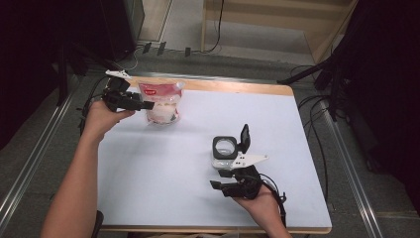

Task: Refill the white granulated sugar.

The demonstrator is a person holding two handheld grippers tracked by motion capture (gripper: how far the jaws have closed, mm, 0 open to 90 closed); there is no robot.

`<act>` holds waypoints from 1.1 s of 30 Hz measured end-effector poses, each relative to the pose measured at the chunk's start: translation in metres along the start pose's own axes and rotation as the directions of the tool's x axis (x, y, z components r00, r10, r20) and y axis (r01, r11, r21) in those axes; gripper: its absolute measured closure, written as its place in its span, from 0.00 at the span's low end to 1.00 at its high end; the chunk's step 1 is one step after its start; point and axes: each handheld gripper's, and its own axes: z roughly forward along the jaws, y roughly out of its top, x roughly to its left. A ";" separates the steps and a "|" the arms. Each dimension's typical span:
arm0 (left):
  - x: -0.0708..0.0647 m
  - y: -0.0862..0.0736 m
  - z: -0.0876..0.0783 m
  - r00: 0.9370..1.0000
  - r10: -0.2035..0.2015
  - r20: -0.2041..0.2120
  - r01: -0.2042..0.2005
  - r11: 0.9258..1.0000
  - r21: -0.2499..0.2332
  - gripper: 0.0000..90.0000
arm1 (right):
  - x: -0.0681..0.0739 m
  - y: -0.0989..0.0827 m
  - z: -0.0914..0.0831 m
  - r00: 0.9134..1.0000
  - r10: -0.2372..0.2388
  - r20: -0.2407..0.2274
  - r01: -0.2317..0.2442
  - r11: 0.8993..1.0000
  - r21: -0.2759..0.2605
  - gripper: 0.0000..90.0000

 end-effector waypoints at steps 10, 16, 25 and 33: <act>-0.005 0.007 0.023 0.999 0.042 -0.024 -0.041 0.999 0.027 0.45 | 0.002 -0.004 -0.002 1.000 0.005 0.007 -0.005 1.000 -0.004 0.55; -0.008 0.005 0.027 0.999 0.027 -0.040 -0.027 1.000 -0.001 0.56 | 0.002 -0.003 0.000 1.000 0.000 0.004 0.000 1.000 -0.008 0.55; -0.006 0.002 0.027 0.999 -0.041 0.022 0.042 0.999 -0.014 0.83 | 0.010 0.003 0.008 0.999 -0.002 -0.035 0.001 1.000 -0.029 0.53; -0.011 0.003 0.029 0.996 -0.081 0.032 0.081 0.997 0.003 0.99 | 0.017 0.012 0.015 0.999 -0.027 -0.038 0.025 0.999 -0.044 0.52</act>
